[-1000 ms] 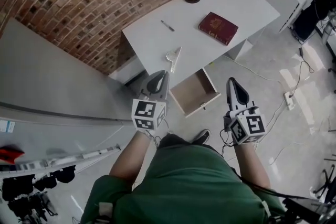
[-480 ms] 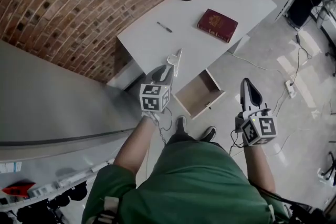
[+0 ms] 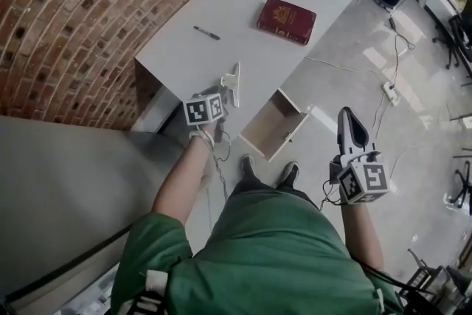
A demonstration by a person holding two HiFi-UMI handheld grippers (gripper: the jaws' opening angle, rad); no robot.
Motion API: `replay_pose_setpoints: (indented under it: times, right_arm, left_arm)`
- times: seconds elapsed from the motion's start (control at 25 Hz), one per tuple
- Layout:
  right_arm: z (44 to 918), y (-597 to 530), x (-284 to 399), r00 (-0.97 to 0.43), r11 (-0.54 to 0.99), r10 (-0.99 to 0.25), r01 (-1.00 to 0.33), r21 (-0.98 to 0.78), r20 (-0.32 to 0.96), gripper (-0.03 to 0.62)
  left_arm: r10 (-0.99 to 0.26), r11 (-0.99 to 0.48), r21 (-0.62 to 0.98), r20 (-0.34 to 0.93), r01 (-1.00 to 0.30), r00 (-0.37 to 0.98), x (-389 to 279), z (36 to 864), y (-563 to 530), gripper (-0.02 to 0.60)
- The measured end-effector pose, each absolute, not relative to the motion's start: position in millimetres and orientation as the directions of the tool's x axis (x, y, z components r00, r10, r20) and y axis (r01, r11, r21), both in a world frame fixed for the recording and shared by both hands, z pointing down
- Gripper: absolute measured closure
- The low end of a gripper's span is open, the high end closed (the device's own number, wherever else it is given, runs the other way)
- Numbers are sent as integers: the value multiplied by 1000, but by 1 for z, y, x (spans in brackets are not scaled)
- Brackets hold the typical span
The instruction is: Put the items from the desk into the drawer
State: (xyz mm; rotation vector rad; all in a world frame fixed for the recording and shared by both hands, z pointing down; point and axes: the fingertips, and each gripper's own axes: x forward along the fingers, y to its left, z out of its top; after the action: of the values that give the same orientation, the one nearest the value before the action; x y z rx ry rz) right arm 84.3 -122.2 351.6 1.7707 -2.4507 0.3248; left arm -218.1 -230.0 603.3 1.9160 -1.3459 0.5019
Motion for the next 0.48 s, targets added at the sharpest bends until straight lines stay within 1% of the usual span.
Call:
replay_pose_setpoints:
  times: [0.24, 0.48]
  right_arm:
    - [373, -111, 85, -236, 204, -939, -968, -150, 248, 591]
    - [390, -101, 88, -172, 127, -946, -977, -174, 276, 591]
  left_arm:
    - [-506, -181, 424, 734, -887, 454, -222, 654, -258, 460]
    - [-392, -180, 498, 755, -848, 526, -216, 676, -273, 460]
